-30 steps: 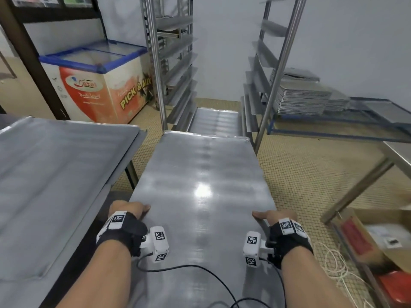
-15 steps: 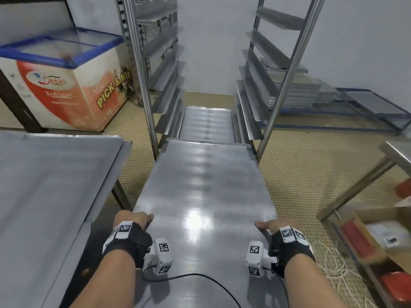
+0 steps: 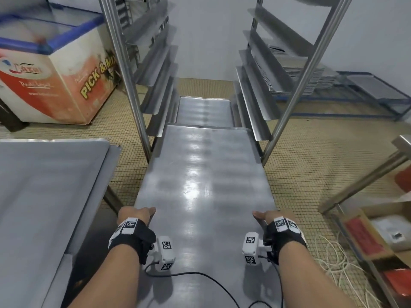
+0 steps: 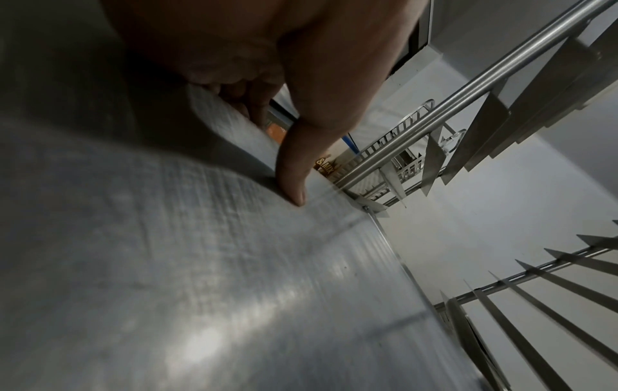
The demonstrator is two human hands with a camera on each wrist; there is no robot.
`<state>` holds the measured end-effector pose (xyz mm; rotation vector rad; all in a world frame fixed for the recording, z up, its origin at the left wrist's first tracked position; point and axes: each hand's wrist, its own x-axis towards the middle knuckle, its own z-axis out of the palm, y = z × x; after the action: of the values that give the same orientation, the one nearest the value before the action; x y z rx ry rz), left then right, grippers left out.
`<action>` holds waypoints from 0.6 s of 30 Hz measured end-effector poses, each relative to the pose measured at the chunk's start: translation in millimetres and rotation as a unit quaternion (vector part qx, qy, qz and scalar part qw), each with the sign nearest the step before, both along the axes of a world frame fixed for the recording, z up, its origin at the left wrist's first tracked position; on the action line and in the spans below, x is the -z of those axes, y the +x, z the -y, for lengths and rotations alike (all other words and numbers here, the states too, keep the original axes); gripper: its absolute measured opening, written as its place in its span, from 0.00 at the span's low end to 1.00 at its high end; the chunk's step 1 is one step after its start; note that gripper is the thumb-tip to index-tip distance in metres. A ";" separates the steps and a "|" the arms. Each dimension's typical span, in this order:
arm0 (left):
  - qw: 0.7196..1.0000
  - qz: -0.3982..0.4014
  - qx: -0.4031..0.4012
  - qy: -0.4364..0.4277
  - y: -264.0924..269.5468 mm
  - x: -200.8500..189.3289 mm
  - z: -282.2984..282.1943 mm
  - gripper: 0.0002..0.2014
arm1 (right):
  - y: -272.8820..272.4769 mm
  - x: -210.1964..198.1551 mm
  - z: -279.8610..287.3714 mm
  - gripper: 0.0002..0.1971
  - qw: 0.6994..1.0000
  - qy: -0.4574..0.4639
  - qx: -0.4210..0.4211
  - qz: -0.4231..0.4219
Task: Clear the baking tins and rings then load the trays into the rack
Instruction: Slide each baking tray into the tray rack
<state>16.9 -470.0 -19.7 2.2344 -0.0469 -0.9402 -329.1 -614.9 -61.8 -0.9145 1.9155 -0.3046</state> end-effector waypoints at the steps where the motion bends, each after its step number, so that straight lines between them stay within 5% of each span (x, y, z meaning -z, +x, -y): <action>1: 1.000 -0.001 -0.003 -0.001 1.4 0.0 8.1 0.29 | 8.8 -15.2 0.1 0.31 1.000 -0.003 0.017 -0.003; 4: 1.000 0.001 -0.001 0.002 4.9 -0.9 29.2 0.30 | 18.3 -25.4 17.5 0.25 0.998 -0.002 0.057 0.002; 18: 1.000 0.000 -0.013 0.011 27.5 28.2 144.0 0.34 | 55.3 -6.9 128.0 0.35 0.994 -0.035 0.095 0.037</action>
<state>44.4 -614.1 -47.9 2.2499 -0.0057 -0.9317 -273.8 -743.0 -54.9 -0.7566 1.9358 -0.5156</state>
